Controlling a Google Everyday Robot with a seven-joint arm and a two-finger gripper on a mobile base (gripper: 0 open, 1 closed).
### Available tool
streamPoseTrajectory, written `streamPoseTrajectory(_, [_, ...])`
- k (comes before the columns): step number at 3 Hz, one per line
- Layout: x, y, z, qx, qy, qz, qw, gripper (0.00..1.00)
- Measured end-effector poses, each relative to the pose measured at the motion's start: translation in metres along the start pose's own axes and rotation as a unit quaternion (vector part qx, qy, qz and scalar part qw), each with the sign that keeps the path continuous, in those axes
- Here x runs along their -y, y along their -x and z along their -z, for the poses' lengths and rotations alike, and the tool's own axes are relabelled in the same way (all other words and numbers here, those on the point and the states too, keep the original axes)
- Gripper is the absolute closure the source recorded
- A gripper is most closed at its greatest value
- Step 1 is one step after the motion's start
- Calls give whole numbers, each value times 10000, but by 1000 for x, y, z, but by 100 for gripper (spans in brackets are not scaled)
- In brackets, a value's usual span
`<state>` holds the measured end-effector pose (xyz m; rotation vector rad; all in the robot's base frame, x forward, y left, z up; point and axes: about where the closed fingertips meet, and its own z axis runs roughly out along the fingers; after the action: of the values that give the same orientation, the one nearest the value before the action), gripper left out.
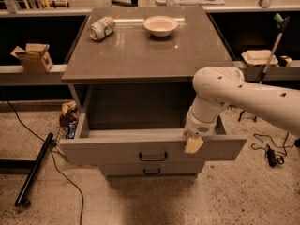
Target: Open top drawer
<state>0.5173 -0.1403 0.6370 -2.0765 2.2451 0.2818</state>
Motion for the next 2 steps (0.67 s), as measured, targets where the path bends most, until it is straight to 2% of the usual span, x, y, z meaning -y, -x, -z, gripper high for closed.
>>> streamPoseTrajectory(1, [0,0,0,0,0,0,10000,83])
streamPoseTrajectory(2, [0,0,0,0,0,0,10000,59])
